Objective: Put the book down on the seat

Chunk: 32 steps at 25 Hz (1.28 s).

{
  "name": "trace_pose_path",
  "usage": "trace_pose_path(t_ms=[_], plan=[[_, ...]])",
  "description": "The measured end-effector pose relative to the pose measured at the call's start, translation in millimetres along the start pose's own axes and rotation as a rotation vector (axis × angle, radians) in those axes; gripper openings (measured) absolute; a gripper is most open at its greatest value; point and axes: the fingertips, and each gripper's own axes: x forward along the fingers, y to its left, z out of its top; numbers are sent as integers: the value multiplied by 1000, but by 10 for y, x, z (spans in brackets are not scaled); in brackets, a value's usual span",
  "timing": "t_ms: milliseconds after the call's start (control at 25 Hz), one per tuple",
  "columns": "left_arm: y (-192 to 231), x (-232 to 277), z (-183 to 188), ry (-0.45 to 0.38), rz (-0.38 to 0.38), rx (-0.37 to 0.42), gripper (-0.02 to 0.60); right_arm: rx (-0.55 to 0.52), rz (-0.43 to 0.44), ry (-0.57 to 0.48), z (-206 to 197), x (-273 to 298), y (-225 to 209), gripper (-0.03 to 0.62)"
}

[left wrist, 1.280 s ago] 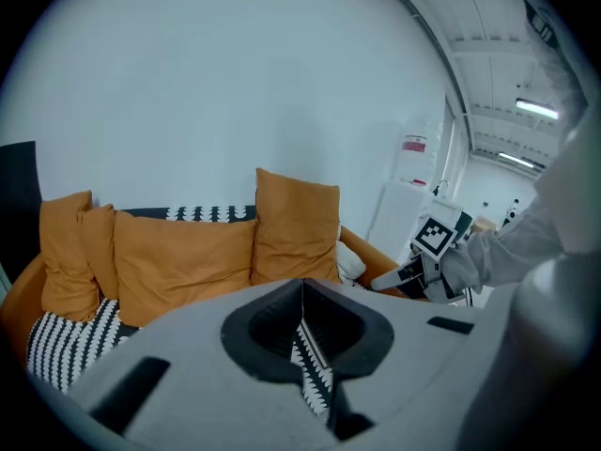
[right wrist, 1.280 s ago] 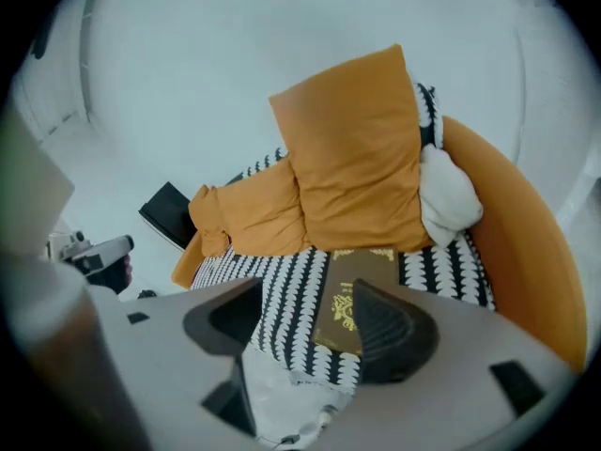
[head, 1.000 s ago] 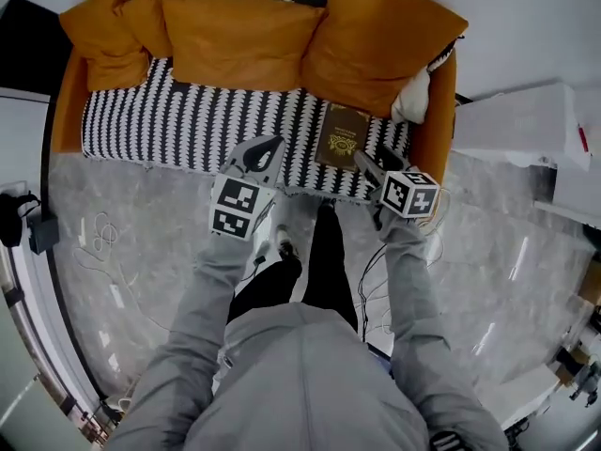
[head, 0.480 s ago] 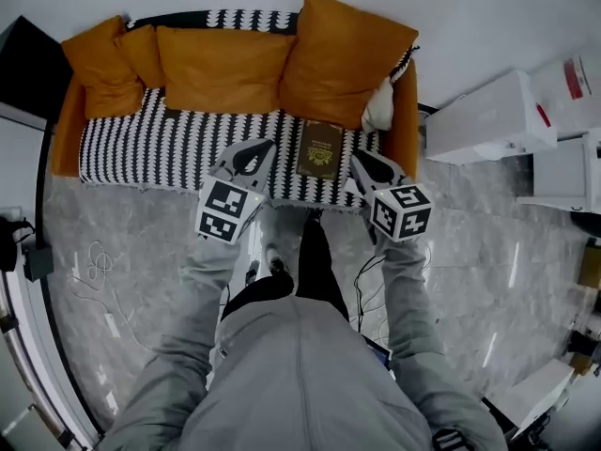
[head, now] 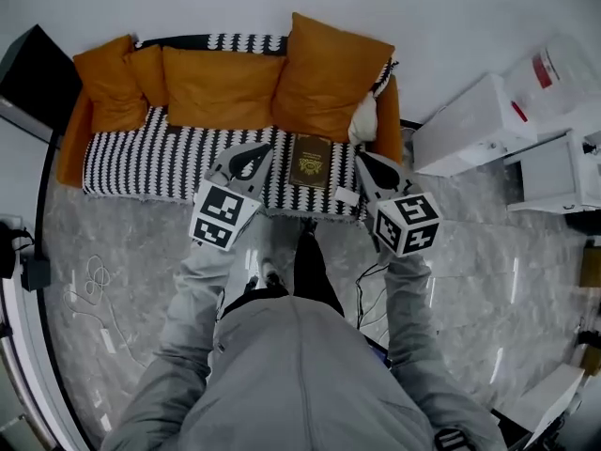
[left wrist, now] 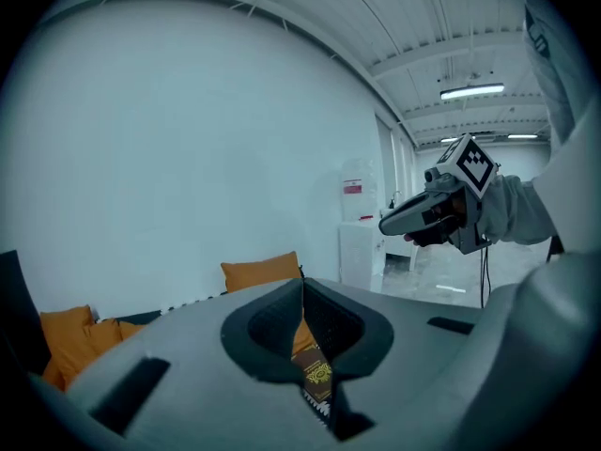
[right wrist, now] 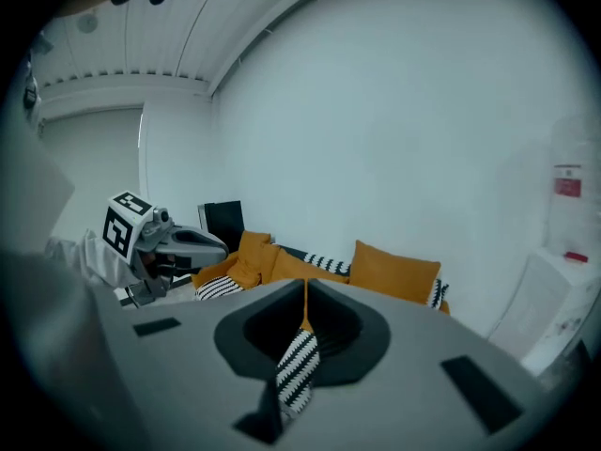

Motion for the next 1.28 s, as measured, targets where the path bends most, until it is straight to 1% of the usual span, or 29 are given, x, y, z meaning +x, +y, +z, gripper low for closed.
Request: trace_pose_path(t_ms=[360, 880, 1000, 1120, 1280], plan=[[-230, -291, 477, -87, 15, 74, 26, -48, -48, -100, 328, -586, 112, 33], [-539, -720, 1069, -194, 30, 191, 26, -169, -82, -199, 756, -1226, 355, 32], [-631, -792, 1192, -225, 29, 221, 26, -176, -84, -219, 816, -1351, 392, 32], [-683, -874, 1298, -251, 19, 235, 26, -171, -88, -243, 880, -1447, 433, 32], [-725, -938, 1370, -260, 10, 246, 26, -186, -90, -253, 942, -1507, 479, 31]])
